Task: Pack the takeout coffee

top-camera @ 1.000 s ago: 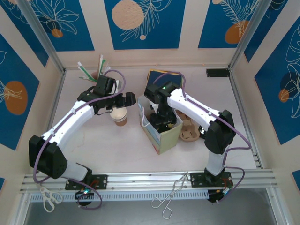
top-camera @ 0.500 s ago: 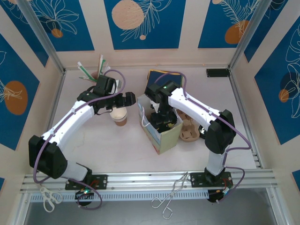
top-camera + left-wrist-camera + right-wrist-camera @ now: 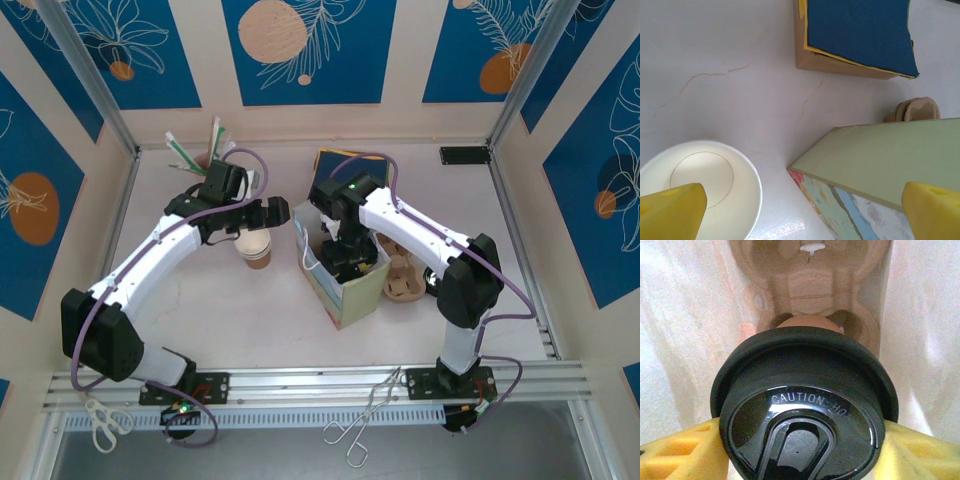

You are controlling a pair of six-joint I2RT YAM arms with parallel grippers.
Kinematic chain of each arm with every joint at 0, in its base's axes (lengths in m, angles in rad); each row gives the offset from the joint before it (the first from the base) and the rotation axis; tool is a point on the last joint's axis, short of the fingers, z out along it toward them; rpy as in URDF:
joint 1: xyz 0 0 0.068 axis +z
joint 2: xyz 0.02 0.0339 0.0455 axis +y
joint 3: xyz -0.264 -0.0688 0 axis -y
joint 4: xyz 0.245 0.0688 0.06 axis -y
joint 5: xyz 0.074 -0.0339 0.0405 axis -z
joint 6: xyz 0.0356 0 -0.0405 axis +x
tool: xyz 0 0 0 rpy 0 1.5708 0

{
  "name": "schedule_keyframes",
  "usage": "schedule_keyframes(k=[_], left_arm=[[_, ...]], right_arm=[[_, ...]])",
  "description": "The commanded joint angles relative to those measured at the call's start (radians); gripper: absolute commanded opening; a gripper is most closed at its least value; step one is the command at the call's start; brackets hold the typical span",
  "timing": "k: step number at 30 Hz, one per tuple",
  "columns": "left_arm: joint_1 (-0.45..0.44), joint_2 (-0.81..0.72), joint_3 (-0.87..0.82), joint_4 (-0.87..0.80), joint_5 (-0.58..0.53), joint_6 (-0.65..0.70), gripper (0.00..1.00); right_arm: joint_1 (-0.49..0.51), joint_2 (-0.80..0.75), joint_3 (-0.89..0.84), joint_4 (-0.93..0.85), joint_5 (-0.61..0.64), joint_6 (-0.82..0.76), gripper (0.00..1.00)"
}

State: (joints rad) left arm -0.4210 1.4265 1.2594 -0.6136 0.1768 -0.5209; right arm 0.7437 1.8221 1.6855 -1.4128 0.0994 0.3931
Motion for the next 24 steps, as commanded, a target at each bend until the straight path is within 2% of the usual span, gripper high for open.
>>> schedule_keyframes(k=[1,24], left_arm=[[0.016,0.002,0.035,-0.015,0.02,0.014,1.0],[0.018,0.006,0.032,-0.012,0.018,0.014,1.0]], right_arm=[[-0.004,0.019,-0.04,0.032,-0.005,-0.007,0.64],[0.006,-0.013,0.015,-0.035,0.004,0.017,0.64]])
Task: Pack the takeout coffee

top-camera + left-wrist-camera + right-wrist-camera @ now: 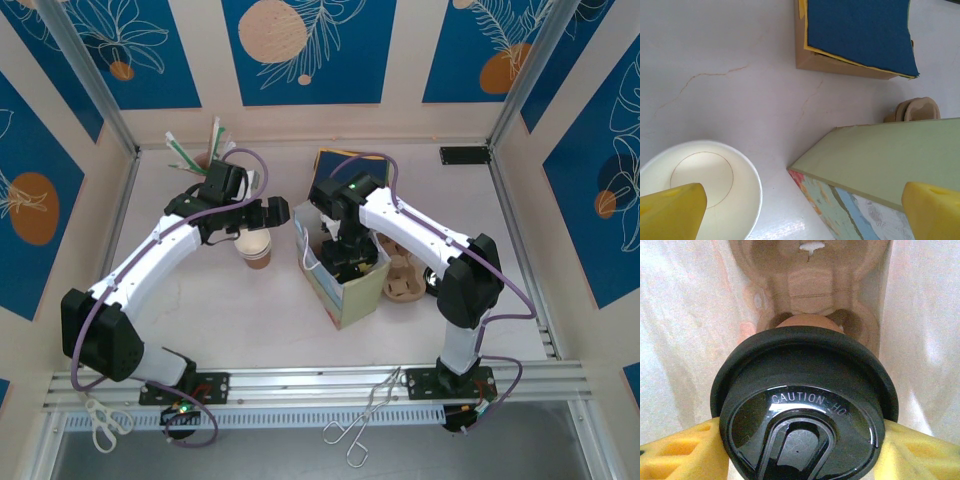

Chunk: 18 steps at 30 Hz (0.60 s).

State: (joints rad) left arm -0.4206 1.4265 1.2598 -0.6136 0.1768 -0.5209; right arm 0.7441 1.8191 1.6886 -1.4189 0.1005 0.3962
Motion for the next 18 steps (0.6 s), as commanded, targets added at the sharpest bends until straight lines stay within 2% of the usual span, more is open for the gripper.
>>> schedule_keyframes(k=[1,18], left_arm=[[0.017,0.006,0.032,-0.011,0.019,0.013,1.0],[0.02,0.006,0.03,-0.009,0.026,0.013,1.0]], right_arm=[[0.007,-0.011,0.018,-0.035,0.007,0.015,0.64],[0.019,-0.018,0.075,-0.084,0.027,0.023,0.64]])
